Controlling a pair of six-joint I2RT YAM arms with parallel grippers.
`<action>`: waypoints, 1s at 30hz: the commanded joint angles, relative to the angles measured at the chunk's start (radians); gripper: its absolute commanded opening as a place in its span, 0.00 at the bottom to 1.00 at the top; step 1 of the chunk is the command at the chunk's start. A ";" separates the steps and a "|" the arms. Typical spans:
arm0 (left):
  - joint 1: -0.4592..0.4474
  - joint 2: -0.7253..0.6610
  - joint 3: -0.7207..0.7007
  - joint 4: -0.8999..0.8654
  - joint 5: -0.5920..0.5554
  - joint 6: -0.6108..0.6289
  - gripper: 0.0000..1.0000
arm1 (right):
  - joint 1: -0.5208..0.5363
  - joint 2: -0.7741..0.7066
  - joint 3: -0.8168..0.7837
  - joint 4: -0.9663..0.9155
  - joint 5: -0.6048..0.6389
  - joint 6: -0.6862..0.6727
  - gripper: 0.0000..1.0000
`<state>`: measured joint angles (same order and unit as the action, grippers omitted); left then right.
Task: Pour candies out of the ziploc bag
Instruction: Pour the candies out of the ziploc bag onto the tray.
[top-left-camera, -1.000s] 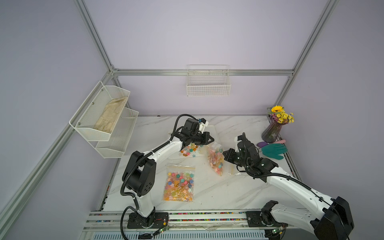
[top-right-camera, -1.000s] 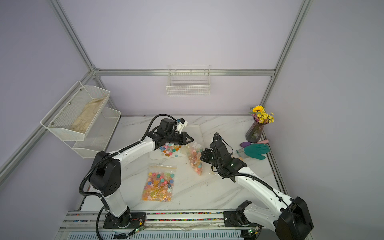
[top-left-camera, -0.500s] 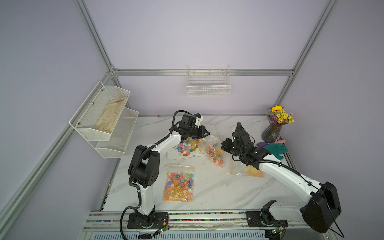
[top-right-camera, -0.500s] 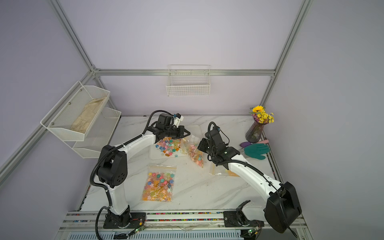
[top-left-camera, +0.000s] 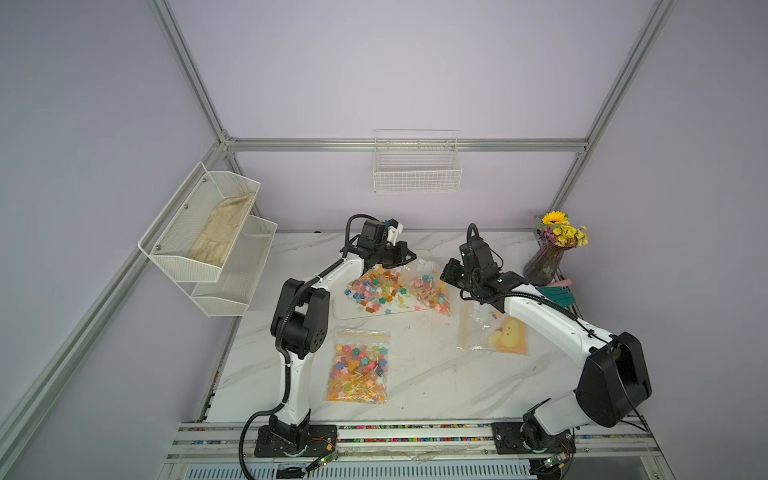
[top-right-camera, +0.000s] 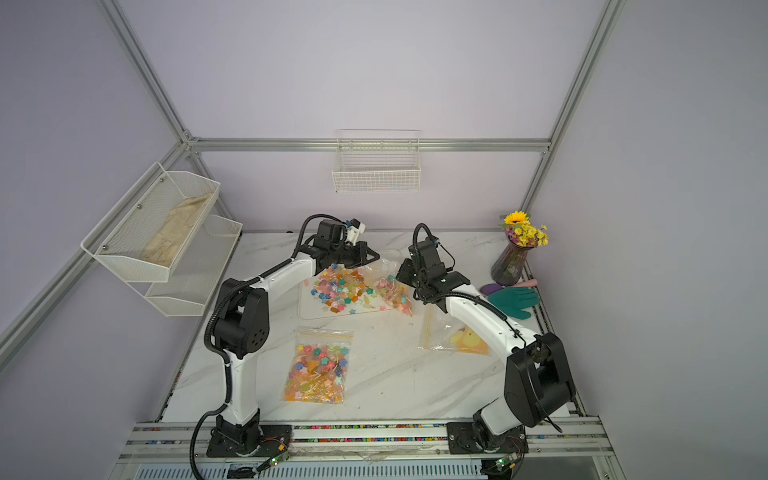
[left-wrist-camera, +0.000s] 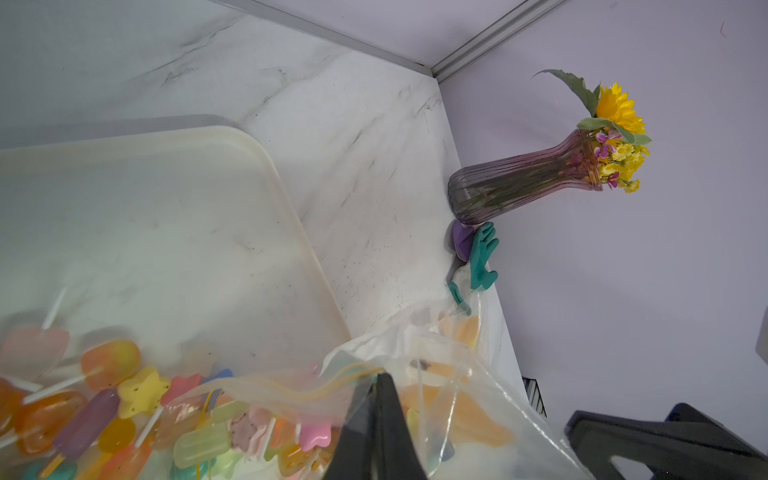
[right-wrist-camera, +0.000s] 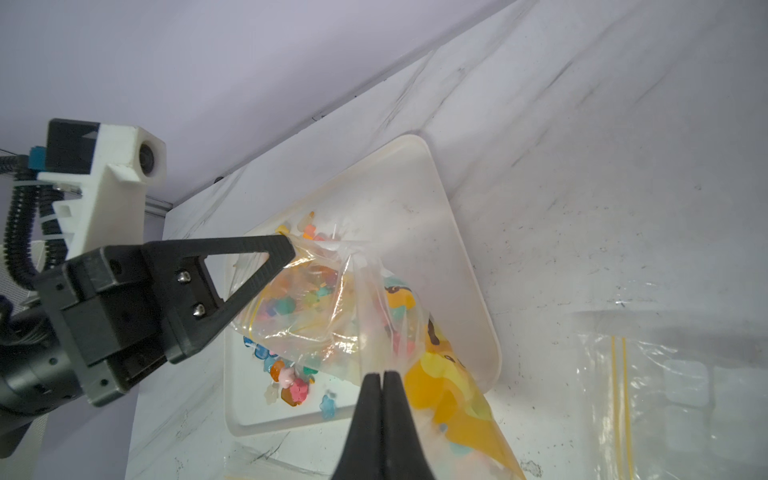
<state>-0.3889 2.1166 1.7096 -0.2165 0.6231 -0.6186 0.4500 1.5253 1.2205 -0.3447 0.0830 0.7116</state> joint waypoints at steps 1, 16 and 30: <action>0.021 0.003 0.113 0.068 0.032 -0.021 0.00 | -0.019 0.003 0.058 0.032 -0.008 -0.032 0.00; 0.056 0.093 0.194 0.099 0.067 -0.030 0.00 | -0.049 0.109 0.204 0.034 -0.058 -0.068 0.00; 0.088 0.141 0.190 0.163 0.095 -0.062 0.01 | -0.051 0.201 0.322 0.047 -0.135 -0.093 0.00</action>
<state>-0.3172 2.2635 1.8107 -0.1196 0.6865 -0.6693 0.4046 1.7153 1.5009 -0.3466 -0.0257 0.6395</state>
